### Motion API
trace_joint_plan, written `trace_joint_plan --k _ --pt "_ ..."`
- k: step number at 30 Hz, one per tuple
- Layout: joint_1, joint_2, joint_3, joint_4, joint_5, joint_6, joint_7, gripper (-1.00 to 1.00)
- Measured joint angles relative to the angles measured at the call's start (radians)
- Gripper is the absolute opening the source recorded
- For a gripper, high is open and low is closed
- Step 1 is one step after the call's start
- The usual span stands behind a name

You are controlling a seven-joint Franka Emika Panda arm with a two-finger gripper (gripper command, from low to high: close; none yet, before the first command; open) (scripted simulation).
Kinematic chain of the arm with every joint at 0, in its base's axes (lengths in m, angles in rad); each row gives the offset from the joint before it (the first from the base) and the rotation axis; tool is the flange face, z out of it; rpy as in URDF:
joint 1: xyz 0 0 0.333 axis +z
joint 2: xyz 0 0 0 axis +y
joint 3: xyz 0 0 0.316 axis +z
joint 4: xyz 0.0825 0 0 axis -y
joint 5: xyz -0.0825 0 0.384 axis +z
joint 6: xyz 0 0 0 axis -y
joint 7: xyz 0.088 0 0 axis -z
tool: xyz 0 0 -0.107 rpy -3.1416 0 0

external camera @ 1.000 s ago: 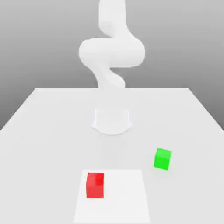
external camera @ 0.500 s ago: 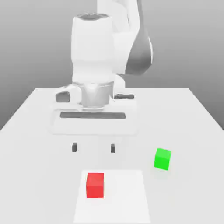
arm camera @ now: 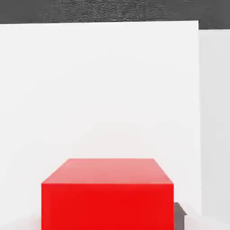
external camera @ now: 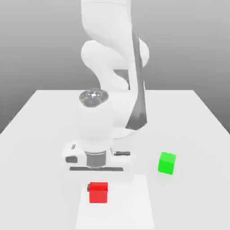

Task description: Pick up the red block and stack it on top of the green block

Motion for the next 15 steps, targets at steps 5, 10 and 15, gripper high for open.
trace_joint_plan --k 5,10,15 --pt "0.007 -0.135 -0.014 -0.02 -0.03 -0.115 0.022 -1.0" --pt "0.135 -0.304 0.046 -0.084 -0.007 -0.219 -0.024 -1.0" --pt "0.324 -0.46 0.14 -0.19 0.054 -0.268 -0.132 -1.0"
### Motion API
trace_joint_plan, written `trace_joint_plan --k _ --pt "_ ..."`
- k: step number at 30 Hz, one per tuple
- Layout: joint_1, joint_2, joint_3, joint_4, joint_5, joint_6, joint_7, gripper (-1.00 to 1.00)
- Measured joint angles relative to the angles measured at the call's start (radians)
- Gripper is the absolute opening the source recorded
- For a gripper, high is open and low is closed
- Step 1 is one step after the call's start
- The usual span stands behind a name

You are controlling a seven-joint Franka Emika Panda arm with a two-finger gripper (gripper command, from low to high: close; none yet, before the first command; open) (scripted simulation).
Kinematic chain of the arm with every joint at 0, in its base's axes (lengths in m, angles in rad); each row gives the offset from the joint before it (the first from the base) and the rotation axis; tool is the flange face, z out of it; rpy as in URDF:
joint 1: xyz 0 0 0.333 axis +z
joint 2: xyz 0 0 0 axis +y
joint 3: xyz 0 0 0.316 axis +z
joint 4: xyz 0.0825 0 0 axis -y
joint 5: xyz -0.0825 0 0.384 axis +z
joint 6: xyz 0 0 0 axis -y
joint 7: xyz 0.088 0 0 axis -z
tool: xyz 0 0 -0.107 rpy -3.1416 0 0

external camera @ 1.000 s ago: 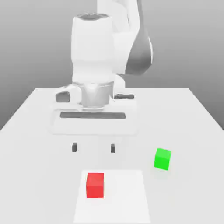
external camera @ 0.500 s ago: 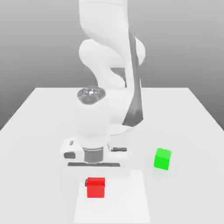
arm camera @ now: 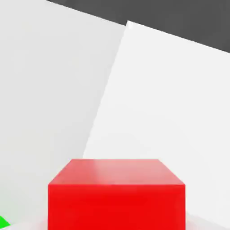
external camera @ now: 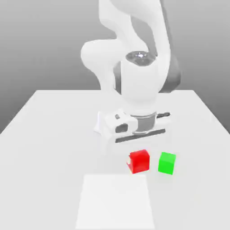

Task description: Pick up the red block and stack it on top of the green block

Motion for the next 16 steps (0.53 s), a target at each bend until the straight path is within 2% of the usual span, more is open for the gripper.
trace_joint_plan --k 5,13,14,16 --pt "0.18 -0.11 0.092 -0.094 0.03 -0.017 -0.08 -1.0" --pt "0.149 0.142 0.119 -0.095 -0.075 0.235 -0.016 -1.0" --pt "0.148 0.161 0.117 -0.094 -0.087 0.253 -0.008 1.0" --pt "0.148 0.161 0.117 -0.094 -0.087 0.253 -0.008 1.0"
